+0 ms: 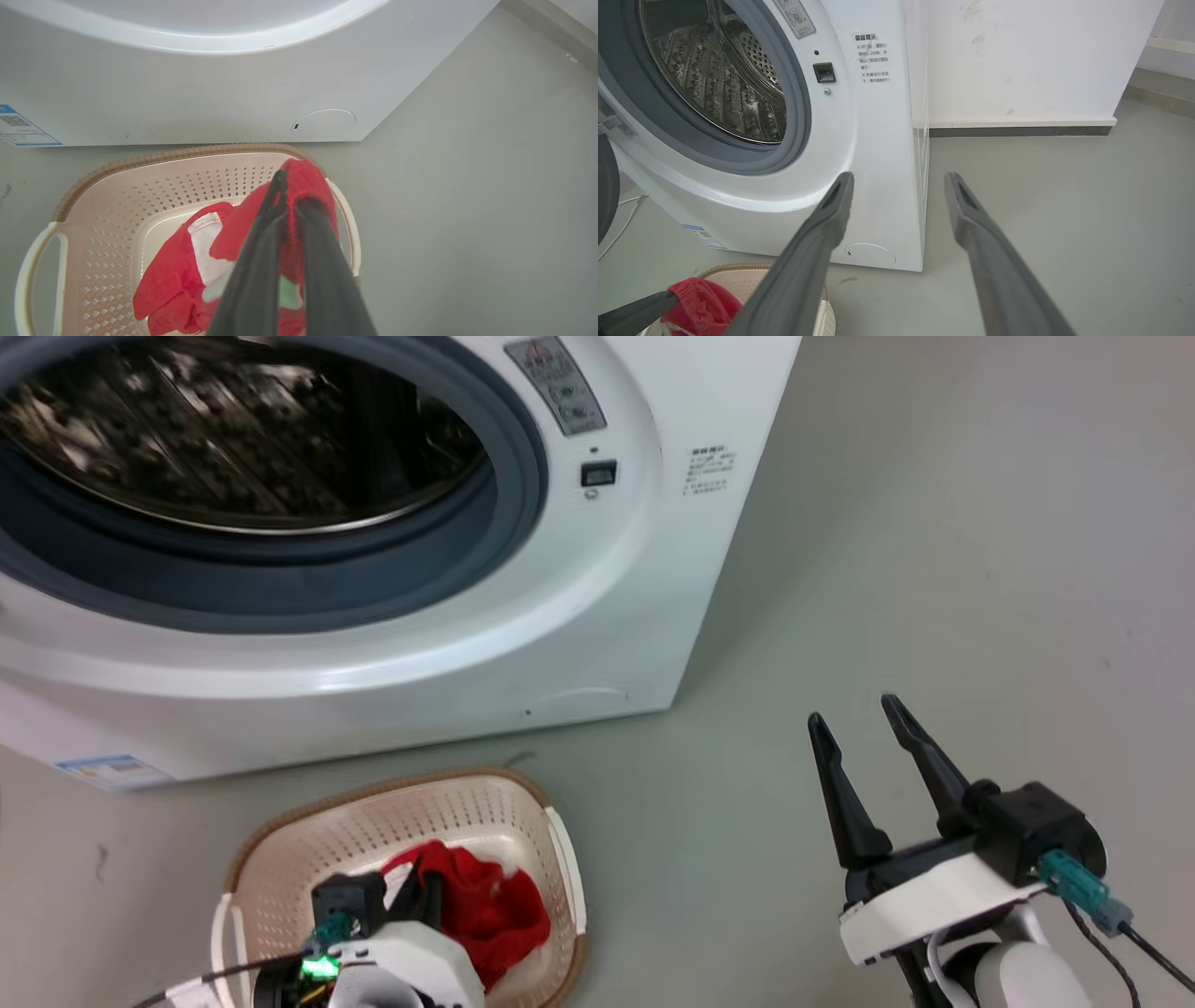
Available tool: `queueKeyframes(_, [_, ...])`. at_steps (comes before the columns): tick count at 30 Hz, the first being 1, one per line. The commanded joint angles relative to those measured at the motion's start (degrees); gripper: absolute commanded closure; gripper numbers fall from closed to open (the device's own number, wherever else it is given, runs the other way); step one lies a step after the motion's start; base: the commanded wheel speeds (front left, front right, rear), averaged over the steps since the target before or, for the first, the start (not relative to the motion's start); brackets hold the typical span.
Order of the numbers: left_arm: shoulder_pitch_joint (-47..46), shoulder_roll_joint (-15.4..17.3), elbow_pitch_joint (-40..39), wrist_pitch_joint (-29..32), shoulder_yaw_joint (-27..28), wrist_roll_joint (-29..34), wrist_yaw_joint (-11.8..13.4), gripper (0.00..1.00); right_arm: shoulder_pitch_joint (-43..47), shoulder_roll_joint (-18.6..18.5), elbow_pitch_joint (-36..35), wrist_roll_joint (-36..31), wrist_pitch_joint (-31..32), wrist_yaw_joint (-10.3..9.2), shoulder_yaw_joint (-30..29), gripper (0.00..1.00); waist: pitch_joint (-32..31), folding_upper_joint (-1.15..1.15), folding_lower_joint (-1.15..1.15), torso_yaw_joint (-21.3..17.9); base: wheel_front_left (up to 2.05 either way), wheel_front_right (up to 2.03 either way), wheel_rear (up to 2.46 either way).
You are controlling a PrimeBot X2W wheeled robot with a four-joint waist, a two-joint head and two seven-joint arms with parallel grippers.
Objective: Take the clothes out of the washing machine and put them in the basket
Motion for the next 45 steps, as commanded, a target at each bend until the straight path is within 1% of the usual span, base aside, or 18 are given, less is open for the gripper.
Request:
queueKeyframes(1, [-2.6, 0.1, 2.2, -0.1, 0.6, 0.7, 0.4, 1.0, -1.5, 0.1, 0.1, 0.6, -0.6, -0.03, 0.5, 0.0, 4.4, 0.0, -0.01, -1.5, 0.0, 0.0, 0.0])
queueKeyframes(3, [-5.3, 0.2, 5.5, -0.1, 1.0, 1.3, 0.5, 1.0, -2.7, 0.1, 0.5, 1.0, -1.2, -0.02, 0.7, 0.0, 6.8, 0.0, -0.01, -2.0, 0.0, 0.0, 0.0])
queueKeyframes(4, [-9.4, 0.9, 10.5, -0.1, 1.6, 2.1, 0.8, 1.0, -4.5, 0.1, 0.9, 1.7, -2.2, -0.02, 1.5, 0.0, 10.7, 0.0, -0.01, -2.7, 0.0, 0.0, 0.0])
queueKeyframes(11, [-15.5, 3.7, 18.4, -0.1, 4.3, 2.4, 1.5, 1.0, -9.5, 0.1, 2.8, 3.8, -4.8, -0.03, 4.9, 0.0, 18.8, 0.0, -0.01, -6.1, 0.0, 0.0, 0.0])
queueKeyframes(12, [-15.5, 3.7, 18.4, -0.1, 4.3, 2.4, 1.5, 1.0, -9.5, 0.1, 2.8, 3.8, -4.8, -0.03, 4.9, 0.0, 18.8, 0.0, -0.01, -6.1, 0.0, 0.0, 0.0])
queueKeyframes(13, [-16.7, 4.7, 20.0, -0.1, 5.3, 1.9, 1.9, 1.0, -10.8, 0.1, 3.4, 4.8, -5.6, -0.03, 5.7, 0.0, 20.8, 0.0, -0.01, -7.0, 0.0, 0.0, 0.0])
queueKeyframes(15, [-17.6, 5.6, 21.4, -0.1, 6.3, 1.4, 2.1, 1.0, -11.8, 0.1, 4.0, 5.4, -6.1, -0.03, 6.6, 0.0, 22.5, 0.0, -0.01, -7.9, 0.0, 0.0, 0.0])
queueKeyframes(20, [-19.6, 6.7, 23.5, -0.1, 7.6, 1.2, 2.6, 1.0, -13.5, 0.1, 5.4, 6.3, -7.1, -0.03, 7.3, 0.0, 25.0, 0.0, -0.01, -8.7, 0.0, 0.0, 0.0])
queueKeyframes(24, [-21.1, 7.3, 25.8, -0.2, 7.6, 1.6, 2.5, 0.99, -14.6, 0.1, 6.8, 6.7, -7.7, -0.03, 7.4, 0.0, 25.7, 0.0, -0.01, -8.8, 0.0, 0.0, 0.0])
queueKeyframes(25, [-21.6, 7.3, 26.5, -0.2, 7.7, 1.4, 2.4, 0.76, -14.8, 0.1, 7.2, 6.8, -7.8, -0.03, 7.3, 0.0, 25.6, 0.0, -0.01, -8.7, 0.0, 0.0, 0.0])
queueKeyframes(26, [-21.9, 7.1, 27.0, -0.2, 7.7, 1.3, 2.3, 0.37, -15.0, 0.1, 7.6, 6.8, -7.9, -0.03, 7.2, 0.0, 25.3, 0.0, -0.01, -8.6, 0.0, 0.0, 0.0])
queueKeyframes(27, [-22.1, 6.9, 27.6, -0.2, 7.7, 1.3, 2.2, 0.0, -15.1, 0.1, 7.9, 6.7, -8.0, -0.02, 7.1, 0.0, 24.8, 0.0, -0.01, -8.4, 0.0, 0.0, 0.0])
queueKeyframes(31, [-21.2, 5.7, 28.5, -0.2, 8.0, 1.0, 1.7, 0.0, -14.7, 0.0, 9.2, 5.8, -8.0, -0.03, 6.3, 0.0, 20.8, 0.0, -0.01, -7.0, 0.0, 0.0, 0.0])
queueKeyframes(35, [-18.5, 4.1, 26.2, -0.2, 8.7, 0.6, 1.1, 0.0, -12.9, 0.0, 10.2, 4.3, -8.0, -0.03, 4.9, 0.0, 15.2, 0.0, -0.01, -5.0, 0.0, 0.0, 0.0])
queueKeyframes(40, [-13.5, 2.2, 19.9, -0.2, 10.0, 1.2, 0.5, 0.0, -10.1, 0.0, 10.8, 1.9, -8.1, -0.03, 2.3, 0.0, 7.3, 0.0, -0.01, -2.6, 0.0, 0.0, 0.0])
queueKeyframes(45, [-7.9, 0.9, 11.7, -0.2, 11.5, 2.3, 1.0, 0.0, -7.0, 0.0, 10.0, 0.6, -7.0, -0.03, -0.1, 0.0, 1.2, 0.0, -0.01, -0.9, 0.0, 0.0, 0.0])
